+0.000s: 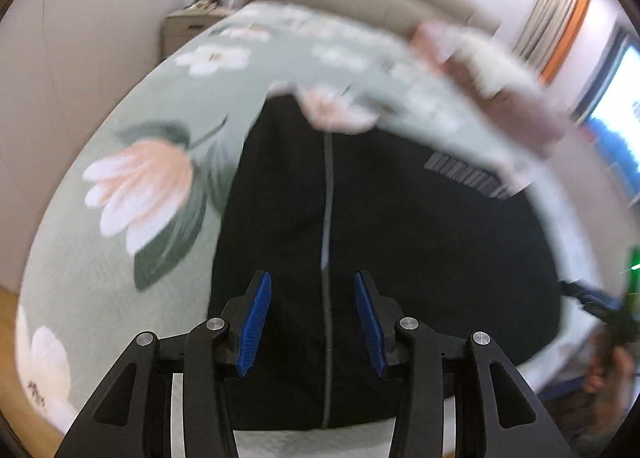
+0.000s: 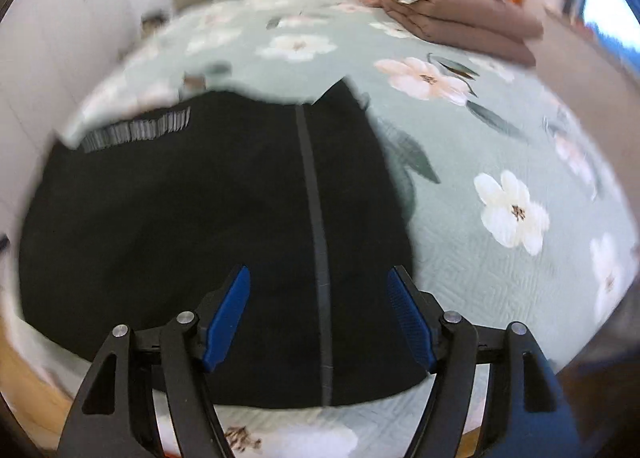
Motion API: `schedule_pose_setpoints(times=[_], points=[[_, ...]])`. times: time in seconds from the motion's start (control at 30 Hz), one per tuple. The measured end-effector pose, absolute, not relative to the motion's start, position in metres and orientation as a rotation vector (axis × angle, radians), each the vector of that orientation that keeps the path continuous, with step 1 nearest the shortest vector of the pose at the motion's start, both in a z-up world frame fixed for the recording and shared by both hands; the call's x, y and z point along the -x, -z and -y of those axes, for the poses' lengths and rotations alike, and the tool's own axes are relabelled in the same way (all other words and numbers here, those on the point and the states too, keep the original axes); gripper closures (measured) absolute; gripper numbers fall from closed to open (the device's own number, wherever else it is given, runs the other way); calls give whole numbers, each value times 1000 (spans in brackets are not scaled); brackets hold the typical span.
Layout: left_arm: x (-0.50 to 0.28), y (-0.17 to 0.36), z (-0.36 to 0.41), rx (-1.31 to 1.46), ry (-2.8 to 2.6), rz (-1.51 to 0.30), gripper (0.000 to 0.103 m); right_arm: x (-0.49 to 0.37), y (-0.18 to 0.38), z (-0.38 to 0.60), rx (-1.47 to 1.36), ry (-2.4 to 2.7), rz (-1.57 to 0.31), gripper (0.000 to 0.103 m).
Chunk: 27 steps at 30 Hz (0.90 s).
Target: Fold large clothes
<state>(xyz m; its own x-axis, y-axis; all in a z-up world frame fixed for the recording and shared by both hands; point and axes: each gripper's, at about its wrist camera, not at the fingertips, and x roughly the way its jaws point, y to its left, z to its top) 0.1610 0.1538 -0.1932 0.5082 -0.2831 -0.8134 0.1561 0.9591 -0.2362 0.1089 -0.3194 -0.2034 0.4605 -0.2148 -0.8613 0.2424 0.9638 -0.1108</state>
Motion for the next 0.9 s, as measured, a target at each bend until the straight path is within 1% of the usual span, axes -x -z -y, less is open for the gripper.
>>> schedule_pose_setpoints(times=[0.07, 0.1, 0.17, 0.23, 0.27, 0.3, 0.4, 0.53, 0.6, 0.7, 0.8, 0.9], points=[[-159, 225, -152, 171, 219, -1064, 58, -116, 234, 307, 34, 324, -1121, 29], [-157, 229, -145, 185, 210, -1059, 58, -117, 245, 303, 18, 334, -1132, 28], [-153, 237, -148, 192, 200, -1052, 56, -107, 247, 315, -66, 331, -1117, 27], [-159, 238, -152, 234, 189, -1083, 55, -103, 249, 331, -119, 313, -1128, 21], [-162, 236, -158, 275, 168, -1107, 55, -101, 249, 340, -148, 321, -1139, 13], [-161, 235, -160, 288, 154, -1114, 55, -99, 251, 348, -196, 327, -1152, 12], [-142, 219, -157, 258, 118, -1068, 55, -83, 244, 358, -295, 342, -1155, 12], [-106, 201, -135, 183, 150, -1064, 55, -52, 230, 348, -270, 348, -1169, 12], [-98, 188, -119, 146, 159, -1068, 55, -37, 215, 342, -274, 324, -1159, 12], [-81, 151, -93, 30, 159, -1006, 55, -23, 179, 328, -239, 337, -1106, 12], [-57, 101, -76, -36, 158, -896, 55, -15, 128, 305, -211, 322, -1003, 12], [-36, 50, -72, -15, 166, -793, 53, -14, 57, 253, -169, 269, -854, 12]])
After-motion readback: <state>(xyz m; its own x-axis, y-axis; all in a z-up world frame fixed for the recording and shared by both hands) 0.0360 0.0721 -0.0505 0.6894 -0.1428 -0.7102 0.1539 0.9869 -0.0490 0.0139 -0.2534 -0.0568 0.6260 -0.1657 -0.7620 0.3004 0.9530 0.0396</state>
